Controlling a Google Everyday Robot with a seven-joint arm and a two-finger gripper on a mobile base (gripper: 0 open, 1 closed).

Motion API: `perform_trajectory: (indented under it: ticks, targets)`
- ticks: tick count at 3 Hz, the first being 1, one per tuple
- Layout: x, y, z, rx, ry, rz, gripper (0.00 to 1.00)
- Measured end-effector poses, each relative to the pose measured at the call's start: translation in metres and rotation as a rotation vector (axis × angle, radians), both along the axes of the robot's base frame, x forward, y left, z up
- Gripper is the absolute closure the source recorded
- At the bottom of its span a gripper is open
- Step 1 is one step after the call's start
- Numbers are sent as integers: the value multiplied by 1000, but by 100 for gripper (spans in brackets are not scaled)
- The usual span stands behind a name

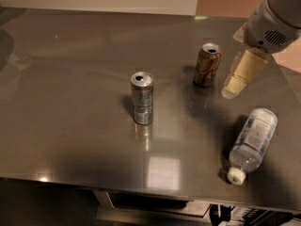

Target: Move orange can near redbull can

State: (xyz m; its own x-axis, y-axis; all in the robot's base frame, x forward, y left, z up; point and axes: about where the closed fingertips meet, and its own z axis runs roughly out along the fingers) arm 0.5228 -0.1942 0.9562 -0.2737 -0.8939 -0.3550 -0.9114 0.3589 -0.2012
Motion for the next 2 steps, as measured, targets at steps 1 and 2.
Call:
perform_trajectory:
  ticks: [1, 2]
  targets:
    - [39, 9, -8, 77, -10, -35, 0]
    - [75, 11, -18, 152, -5, -88, 0]
